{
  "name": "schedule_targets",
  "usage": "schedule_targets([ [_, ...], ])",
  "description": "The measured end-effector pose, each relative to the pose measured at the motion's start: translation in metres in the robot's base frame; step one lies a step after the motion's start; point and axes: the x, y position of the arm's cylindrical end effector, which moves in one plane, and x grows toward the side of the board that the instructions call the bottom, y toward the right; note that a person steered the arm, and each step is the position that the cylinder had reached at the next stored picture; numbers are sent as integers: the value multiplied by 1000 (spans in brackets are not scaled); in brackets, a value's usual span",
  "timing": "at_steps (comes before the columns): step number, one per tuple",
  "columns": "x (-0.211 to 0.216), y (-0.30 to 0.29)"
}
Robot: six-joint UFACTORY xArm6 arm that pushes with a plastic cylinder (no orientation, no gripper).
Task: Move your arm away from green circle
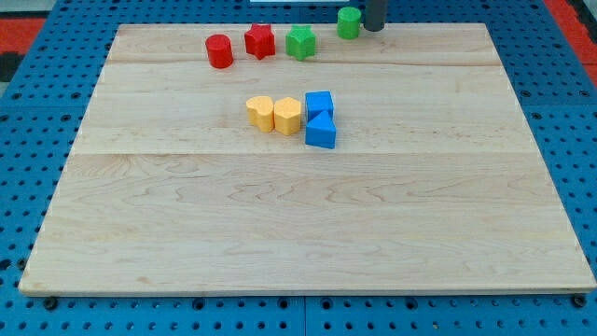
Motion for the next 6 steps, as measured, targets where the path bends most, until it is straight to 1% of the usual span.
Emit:
schedule_targets([
  [1, -1, -2],
  [2, 11, -34],
  [3, 40, -24],
  [4, 84, 2],
  [5, 82, -31],
  [6, 45, -31],
])
